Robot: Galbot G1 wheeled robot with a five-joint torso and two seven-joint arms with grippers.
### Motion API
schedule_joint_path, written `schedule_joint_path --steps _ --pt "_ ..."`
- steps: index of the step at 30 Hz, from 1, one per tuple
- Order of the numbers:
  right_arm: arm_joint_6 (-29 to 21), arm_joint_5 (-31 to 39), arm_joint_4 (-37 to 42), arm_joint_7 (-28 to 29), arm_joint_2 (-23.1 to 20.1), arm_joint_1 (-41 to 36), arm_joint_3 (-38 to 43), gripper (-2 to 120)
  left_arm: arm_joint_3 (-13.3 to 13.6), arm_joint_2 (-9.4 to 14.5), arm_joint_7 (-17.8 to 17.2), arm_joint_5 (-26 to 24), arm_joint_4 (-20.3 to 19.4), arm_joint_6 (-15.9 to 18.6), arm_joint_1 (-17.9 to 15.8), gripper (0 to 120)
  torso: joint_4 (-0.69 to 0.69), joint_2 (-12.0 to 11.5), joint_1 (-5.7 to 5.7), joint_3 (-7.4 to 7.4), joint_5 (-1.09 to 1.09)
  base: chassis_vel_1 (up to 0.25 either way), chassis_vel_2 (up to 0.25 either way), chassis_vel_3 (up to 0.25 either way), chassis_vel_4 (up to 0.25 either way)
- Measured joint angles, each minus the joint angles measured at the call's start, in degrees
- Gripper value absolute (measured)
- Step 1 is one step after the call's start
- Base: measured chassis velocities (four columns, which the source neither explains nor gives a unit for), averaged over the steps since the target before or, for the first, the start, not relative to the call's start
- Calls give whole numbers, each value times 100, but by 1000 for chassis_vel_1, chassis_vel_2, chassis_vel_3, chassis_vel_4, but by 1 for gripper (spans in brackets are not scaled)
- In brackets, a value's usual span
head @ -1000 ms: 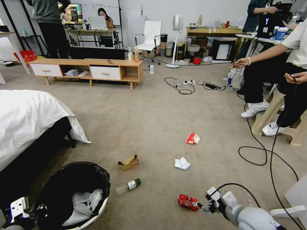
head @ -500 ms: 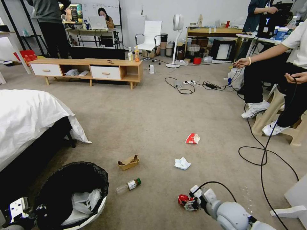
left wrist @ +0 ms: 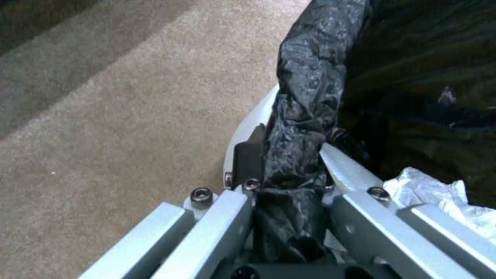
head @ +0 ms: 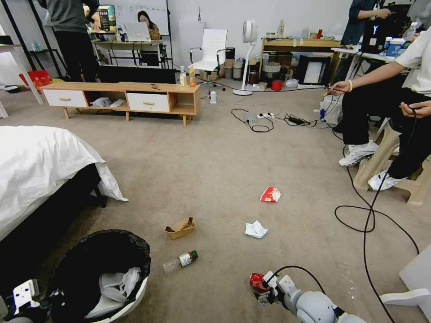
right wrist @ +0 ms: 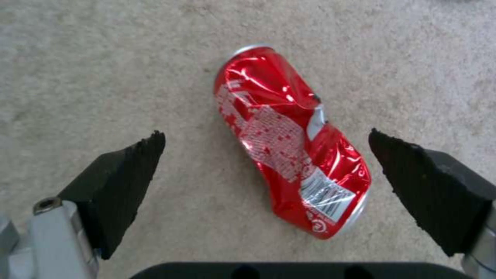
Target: Pick up the trash bin and place the garbage on the floor into it.
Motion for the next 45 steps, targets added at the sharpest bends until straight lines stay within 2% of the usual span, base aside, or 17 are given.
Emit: schedule_joint_path --steps 32,35,36,38,39,41,45 --pt "836 -563 -1657 -95 623 537 -231 99 24 -59 36 106 104 0 58 1 0 0 0 0 0 0 0 0 0" --pt "972 -641 -1828 -94 713 566 -233 87 24 -61 41 121 131 0 57 1 0 0 0 0 0 0 0 0 0" --pt "972 -641 -1828 -94 713 566 -233 87 24 -61 41 121 131 0 57 1 0 0 0 0 0 0 0 0 0" --pt "1062 -681 -1930 -102 770 593 -242 77 24 -55 42 123 141 0 54 1 -1 0 0 -1 -1 0 0 0 0" --pt "1062 -681 -1930 -102 770 593 -242 77 24 -55 42 123 141 0 54 1 -1 0 0 -1 -1 0 0 0 0" --pt "1176 -729 -2041 -118 831 629 -252 66 26 -44 43 123 156 0 38 1 -1 1 0 -1 -2 0 0 0 0" --pt "1227 -750 -2091 -142 861 642 -262 57 30 -41 43 123 173 0 26 1 -1 1 0 -1 -2 0 0 0 0"
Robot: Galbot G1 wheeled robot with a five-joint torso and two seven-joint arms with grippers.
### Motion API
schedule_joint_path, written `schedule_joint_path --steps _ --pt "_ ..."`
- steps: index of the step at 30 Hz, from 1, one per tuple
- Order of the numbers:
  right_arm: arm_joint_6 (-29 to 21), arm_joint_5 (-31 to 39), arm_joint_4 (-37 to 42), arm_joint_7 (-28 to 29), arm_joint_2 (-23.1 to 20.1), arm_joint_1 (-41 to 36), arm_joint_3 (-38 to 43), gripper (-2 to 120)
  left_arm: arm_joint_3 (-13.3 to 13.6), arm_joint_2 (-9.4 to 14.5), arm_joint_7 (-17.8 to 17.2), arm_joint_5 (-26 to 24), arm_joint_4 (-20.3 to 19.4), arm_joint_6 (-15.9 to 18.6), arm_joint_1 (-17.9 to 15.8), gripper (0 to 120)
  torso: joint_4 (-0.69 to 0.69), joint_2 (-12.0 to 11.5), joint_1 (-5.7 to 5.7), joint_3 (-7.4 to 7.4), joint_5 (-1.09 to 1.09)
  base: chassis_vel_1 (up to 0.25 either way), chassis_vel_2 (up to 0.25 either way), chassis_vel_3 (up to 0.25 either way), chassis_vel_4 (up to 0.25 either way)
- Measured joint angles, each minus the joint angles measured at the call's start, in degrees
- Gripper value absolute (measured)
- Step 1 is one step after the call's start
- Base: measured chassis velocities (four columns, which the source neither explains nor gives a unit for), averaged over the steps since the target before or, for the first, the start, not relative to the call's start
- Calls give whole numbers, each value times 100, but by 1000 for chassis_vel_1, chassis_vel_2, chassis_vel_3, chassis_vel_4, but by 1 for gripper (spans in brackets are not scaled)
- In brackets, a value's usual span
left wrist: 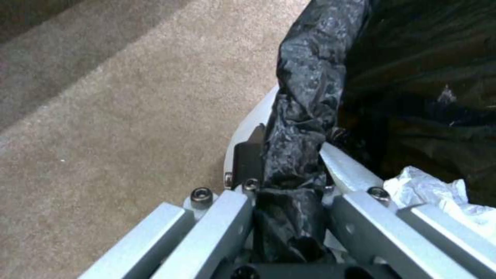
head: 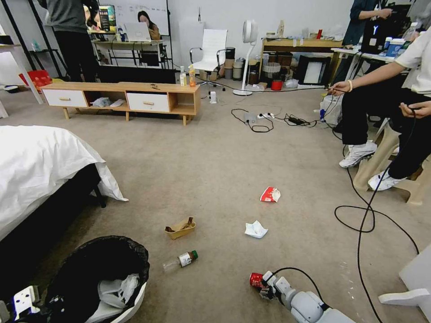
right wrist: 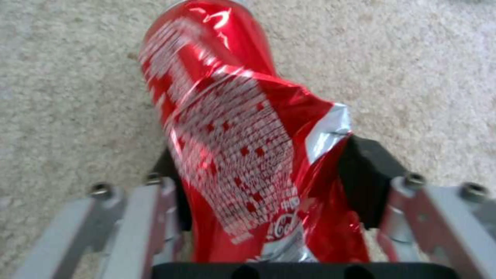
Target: Pick up the trash bin and place the garbage on the floor into it.
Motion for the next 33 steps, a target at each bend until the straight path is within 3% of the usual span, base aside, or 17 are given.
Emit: schedule_joint_path --steps 2,6,15,19,25,28,31,33 --pt "87 -20 -46 -19 26 4 -22 42 10 -3 0 5 20 0 -8 1 2 0 0 0 2 0 0 0 0" --pt "148 -23 -63 -27 31 6 -34 33 16 -2 0 9 23 0 -15 1 3 0 0 0 1 0 0 0 0" --pt "210 22 93 -31 -57 -94 -16 30 33 5 -1 7 31 0 -35 1 1 0 0 1 3 0 0 0 0" --pt "203 161 605 37 -300 -209 156 30 37 47 -7 -16 2 0 -41 1 0 0 0 1 1 0 0 0 0" --pt "-91 711 2115 275 -843 -483 648 30 48 129 -26 -89 -88 0 -72 1 1 0 0 1 2 0 0 0 0" --pt "-134 788 2398 328 -947 -517 755 30 52 146 -31 -115 -112 0 -86 1 0 -1 0 1 2 0 0 0 0" --pt "-365 1080 3344 478 -1245 -564 1065 30 71 196 -48 -188 -192 0 -130 1 -1 -1 0 1 3 0 0 0 0" --pt "-427 1155 3524 504 -1302 -563 1126 30 74 206 -52 -204 -207 0 -137 1 1 0 0 1 2 0 0 0 0"
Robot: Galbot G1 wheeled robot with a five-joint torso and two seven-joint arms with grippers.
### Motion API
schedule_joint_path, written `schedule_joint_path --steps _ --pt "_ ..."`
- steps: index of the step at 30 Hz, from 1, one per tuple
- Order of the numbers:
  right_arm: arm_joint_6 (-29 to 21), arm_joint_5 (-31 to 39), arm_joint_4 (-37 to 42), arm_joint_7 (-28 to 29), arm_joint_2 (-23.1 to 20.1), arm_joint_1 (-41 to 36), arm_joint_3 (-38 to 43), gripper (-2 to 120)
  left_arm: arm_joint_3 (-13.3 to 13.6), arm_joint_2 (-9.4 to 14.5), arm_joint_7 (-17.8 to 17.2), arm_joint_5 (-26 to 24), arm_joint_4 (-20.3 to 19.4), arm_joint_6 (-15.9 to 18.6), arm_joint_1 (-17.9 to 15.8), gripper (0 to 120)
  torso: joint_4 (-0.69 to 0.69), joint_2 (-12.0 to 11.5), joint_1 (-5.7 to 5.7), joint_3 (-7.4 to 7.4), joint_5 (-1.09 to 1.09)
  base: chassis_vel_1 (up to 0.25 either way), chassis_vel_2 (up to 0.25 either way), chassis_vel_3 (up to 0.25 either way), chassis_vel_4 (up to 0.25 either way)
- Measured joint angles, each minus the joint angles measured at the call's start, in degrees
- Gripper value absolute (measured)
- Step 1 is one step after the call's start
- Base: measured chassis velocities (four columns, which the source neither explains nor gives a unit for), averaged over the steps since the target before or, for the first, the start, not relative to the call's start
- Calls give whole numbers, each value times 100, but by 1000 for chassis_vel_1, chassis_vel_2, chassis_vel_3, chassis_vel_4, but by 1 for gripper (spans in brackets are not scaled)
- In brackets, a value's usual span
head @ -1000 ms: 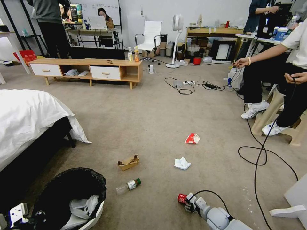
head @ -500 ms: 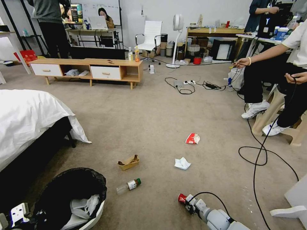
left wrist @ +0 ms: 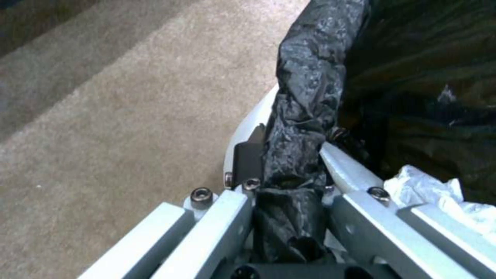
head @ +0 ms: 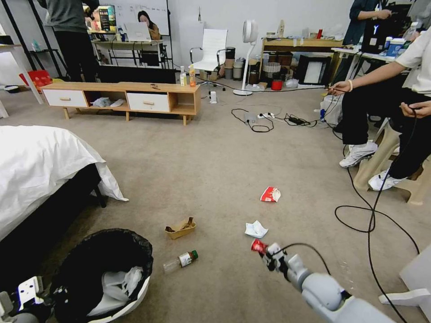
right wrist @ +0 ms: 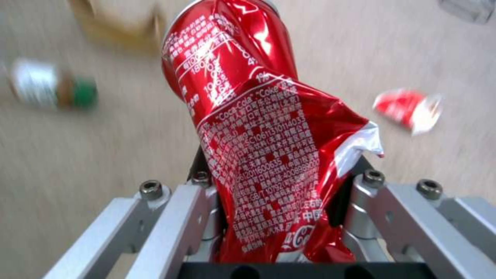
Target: Pick up the trash bin and place the garbage on the floor into it.
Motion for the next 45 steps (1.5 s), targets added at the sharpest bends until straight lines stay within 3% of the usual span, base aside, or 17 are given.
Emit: schedule_joint_path --steps 7,17,21,26,29,30,32,33,36,45 --pt "-461 785 1347 294 -332 489 144 30 16 94 -61 -148 -131 0 -36 1 -2 0 0 0 -1 0 0 0 0" --pt "-656 1726 2008 676 -131 1412 -239 30 -16 170 -108 -312 -237 0 -38 1 1 0 0 0 -1 0 0 0 0" --pt "-755 2680 2475 1063 361 2419 -820 30 -110 273 -129 -434 -354 0 -1 1 0 0 0 0 -2 0 0 0 0" --pt "-765 3232 2628 1342 746 3122 -1298 30 -176 347 -153 -509 -421 1 34 1 0 0 0 0 -1 0 0 0 0" --pt "-845 3981 2564 1756 1399 4107 -2000 30 -208 392 -187 -573 -497 1 70 1 -1 0 0 0 -4 0 0 0 0" --pt "-845 3981 2564 1756 1399 4107 -2000 30 -208 392 -187 -573 -497 1 70 1 -1 0 0 0 -4 0 0 0 0" --pt "-1000 4541 2494 2087 1924 4430 -2385 30 -211 396 -192 -587 -537 0 89 1 -1 0 0 0 -2 0 0 0 0" --pt "-1000 4541 2494 2087 1924 4430 -2385 30 -211 396 -192 -587 -537 0 89 1 -1 0 0 0 -2 0 0 0 0" --pt "-1253 4935 2359 2422 2464 4644 -2792 30 -227 407 -200 -607 -570 0 101 1 1 -1 0 0 -3 0 0 0 0" --pt "-1748 5228 2226 2857 2748 4712 -3311 30 -238 411 -206 -625 -588 1 100 1 -1 -1 0 0 -2 0 0 0 0"
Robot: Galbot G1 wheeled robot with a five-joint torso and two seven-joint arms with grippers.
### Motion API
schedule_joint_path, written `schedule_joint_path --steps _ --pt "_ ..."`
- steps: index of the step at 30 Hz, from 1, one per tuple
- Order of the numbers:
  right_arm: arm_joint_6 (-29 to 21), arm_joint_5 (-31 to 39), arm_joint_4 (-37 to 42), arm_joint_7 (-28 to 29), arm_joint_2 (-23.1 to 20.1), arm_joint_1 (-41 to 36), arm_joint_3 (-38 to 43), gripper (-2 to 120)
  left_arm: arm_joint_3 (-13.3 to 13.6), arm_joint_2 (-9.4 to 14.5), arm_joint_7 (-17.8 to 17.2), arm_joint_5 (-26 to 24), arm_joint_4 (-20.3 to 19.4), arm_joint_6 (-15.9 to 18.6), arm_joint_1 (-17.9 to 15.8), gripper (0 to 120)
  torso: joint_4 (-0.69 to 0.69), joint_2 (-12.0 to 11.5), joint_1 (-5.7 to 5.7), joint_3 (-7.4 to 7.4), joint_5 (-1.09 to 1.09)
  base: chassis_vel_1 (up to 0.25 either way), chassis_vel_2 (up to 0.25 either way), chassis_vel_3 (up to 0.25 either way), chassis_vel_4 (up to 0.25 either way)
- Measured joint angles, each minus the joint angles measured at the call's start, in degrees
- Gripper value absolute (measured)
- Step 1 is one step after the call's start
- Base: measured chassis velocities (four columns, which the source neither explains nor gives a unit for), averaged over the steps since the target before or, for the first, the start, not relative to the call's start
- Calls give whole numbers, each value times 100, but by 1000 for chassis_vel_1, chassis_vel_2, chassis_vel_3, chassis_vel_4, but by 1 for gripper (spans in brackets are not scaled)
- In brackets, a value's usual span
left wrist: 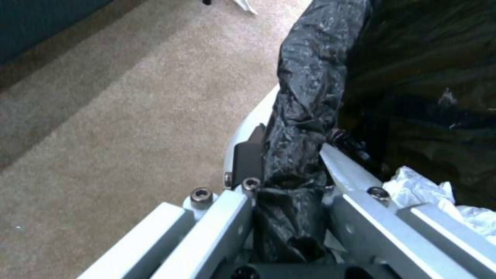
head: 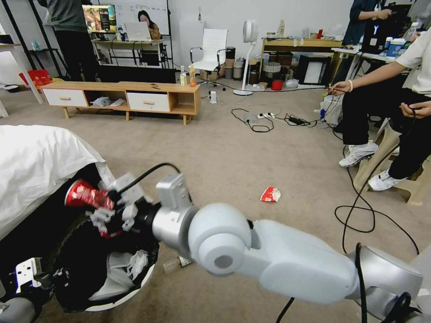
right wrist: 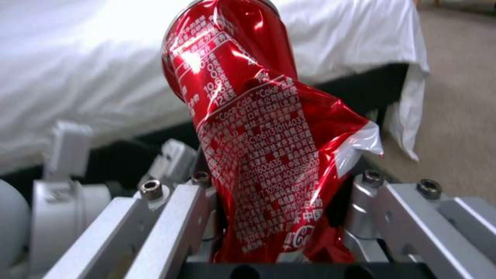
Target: Pick up the trash bin and place the garbage on the floor into it.
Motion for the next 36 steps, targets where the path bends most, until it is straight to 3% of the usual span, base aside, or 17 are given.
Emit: schedule_joint_path --steps 15,36 --pt "-522 30 -363 363 94 -156 -307 30 -3 -30 0 -20 -116 0 10 1 1 0 0 0 1 0 0 0 0" --pt "-422 -433 -953 296 183 -464 -542 30 63 -76 21 0 -118 0 5 1 1 0 0 0 1 0 0 0 0"
